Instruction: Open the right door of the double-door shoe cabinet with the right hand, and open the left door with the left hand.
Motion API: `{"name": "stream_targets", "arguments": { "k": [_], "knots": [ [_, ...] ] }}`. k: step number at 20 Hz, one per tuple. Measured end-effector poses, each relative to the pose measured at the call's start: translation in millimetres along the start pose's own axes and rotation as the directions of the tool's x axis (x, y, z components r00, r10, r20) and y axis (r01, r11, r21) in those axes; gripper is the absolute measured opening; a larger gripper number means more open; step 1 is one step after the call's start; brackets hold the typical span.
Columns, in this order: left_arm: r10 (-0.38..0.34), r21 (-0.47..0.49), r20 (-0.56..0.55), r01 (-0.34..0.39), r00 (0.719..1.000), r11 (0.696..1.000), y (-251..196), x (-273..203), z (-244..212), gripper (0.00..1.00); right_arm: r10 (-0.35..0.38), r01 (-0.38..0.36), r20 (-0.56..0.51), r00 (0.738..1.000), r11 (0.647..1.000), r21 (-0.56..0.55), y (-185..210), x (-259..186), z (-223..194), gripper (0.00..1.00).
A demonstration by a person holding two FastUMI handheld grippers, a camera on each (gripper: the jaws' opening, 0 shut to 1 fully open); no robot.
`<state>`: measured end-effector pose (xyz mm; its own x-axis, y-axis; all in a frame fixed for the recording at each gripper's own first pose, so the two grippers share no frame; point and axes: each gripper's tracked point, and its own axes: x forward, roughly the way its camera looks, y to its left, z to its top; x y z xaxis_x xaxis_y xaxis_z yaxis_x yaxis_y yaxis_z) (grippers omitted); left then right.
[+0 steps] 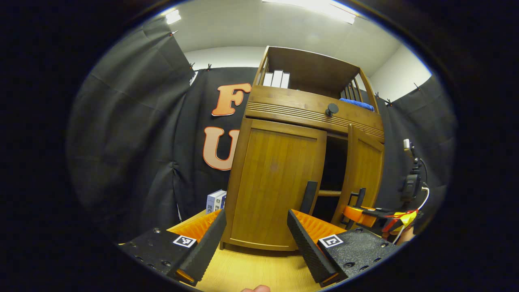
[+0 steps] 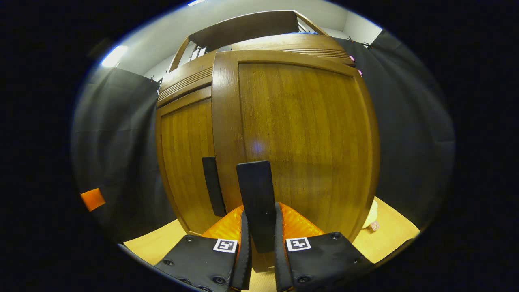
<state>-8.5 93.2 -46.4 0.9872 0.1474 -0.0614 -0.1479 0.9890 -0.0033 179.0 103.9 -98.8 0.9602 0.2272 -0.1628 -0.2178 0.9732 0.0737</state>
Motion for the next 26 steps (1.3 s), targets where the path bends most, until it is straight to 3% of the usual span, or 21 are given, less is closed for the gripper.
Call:
{"name": "stream_targets", "arguments": {
  "k": [4,5,6,9,11,13,15,16,17,20,21,24,25,26],
  "knots": [
    [-0.059,-0.008,-0.014,0.059,0.998,0.998,-28,-2,-2,0.92,-0.043,0.043,0.003,0.999,0.999,-0.01,-18,-38,1,0.3],
    [-0.078,-0.008,-0.016,0.078,0.997,0.997,-35,-2,-2,0.92,-0.058,0.058,0.007,0.998,0.998,-0.012,-23,-47,3,0.26],
    [-0.087,-0.007,-0.012,0.087,0.996,0.996,-41,-3,-1,0.92,-0.07,0.07,0.01,0.997,0.997,-0.01,-29,-57,7,0.35],
    [-0.094,-0.008,0.0,0.094,0.996,0.995,-53,0,1,0.95,-0.1,0.1,0.011,0.995,0.995,-0.002,-47,-81,10,0.3],
    [-0.119,-0.023,0.0,0.119,0.993,0.993,-66,4,-1,0.95,-0.127,0.127,0.015,0.992,0.992,0.0,-64,-98,10,0.34],
    [-0.129,-0.044,-0.001,0.129,0.992,0.991,-72,7,-2,0.98,-0.177,0.177,0.014,0.984,0.984,0.001,-82,-112,12,0.29],
    [-0.138,-0.078,-0.008,0.137,0.99,0.988,-78,11,-6,0.92,-0.246,0.246,0.021,0.969,0.969,-0.009,-105,-127,15,0.24],
    [-0.14,-0.089,-0.011,0.138,0.99,0.986,-80,13,-7,0.95,-0.272,0.273,0.028,0.962,0.962,-0.011,-115,-132,17,0.34],
    [-0.14,-0.094,-0.013,0.139,0.99,0.986,-81,15,-6,0.92,-0.284,0.285,0.033,0.958,0.959,-0.007,-121,-134,19,0.24],
    [-0.141,-0.086,-0.003,0.14,0.99,0.986,-83,19,-3,0.92,-0.372,0.374,0.037,0.927,0.927,-0.04,-159,-149,23,0.13],
    [-0.14,-0.079,0.004,0.14,0.99,0.987,-82,22,-1,0.95,-0.359,0.36,0.037,0.933,0.932,-0.038,-159,-147,23,0.01],
    [-0.139,-0.06,0.025,0.14,0.99,0.988,-83,27,6,0.92,-0.328,0.329,0.03,0.944,0.942,-0.063,-163,-148,25,0.0],
    [-0.144,-0.058,0.031,0.145,0.989,0.988,-85,30,8,0.95,-0.312,0.313,0.025,0.95,0.947,-0.077,-167,-149,24,0.09],
    [-0.149,-0.059,0.035,0.151,0.988,0.987,-87,35,10,0.95,-0.289,0.289,0.016,0.957,0.954,-0.081,-172,-150,24,0.09]
  ]
}}
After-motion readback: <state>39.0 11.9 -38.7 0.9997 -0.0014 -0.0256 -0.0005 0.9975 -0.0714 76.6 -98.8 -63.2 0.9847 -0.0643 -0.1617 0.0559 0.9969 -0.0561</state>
